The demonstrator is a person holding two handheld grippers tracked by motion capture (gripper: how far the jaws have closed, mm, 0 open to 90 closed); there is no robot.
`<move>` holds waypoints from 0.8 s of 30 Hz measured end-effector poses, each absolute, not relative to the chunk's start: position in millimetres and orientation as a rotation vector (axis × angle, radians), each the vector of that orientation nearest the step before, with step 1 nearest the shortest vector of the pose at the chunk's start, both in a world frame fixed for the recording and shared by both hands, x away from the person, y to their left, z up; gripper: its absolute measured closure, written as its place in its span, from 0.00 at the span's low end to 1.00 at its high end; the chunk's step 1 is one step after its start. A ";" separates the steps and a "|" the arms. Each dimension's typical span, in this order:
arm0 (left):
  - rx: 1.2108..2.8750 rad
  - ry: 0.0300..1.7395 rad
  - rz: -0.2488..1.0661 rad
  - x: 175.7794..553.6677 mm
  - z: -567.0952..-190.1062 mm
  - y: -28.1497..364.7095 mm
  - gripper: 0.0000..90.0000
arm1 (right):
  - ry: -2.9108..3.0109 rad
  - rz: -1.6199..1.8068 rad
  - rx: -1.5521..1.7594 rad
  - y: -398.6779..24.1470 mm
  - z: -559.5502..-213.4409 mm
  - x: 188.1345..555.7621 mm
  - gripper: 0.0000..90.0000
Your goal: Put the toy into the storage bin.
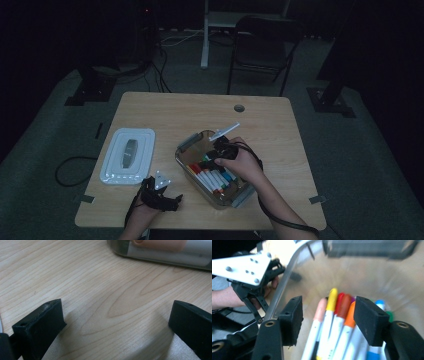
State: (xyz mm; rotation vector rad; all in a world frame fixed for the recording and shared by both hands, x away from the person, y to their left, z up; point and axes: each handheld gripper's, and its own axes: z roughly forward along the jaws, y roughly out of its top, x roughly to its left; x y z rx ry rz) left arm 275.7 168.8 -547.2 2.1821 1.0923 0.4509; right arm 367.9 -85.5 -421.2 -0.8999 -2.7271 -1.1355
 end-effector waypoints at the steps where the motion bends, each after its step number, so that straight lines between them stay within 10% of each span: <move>1: 2.182 1.093 0.451 275.7 -547.2 168.8 0.01 | -2.732 -1.192 -0.892 -91.7 -416.5 366.4 0.44; 24: 2.181 1.094 0.451 275.6 -547.3 168.7 0.01 | -2.696 -1.502 -1.352 -214.2 -412.1 370.7 0.34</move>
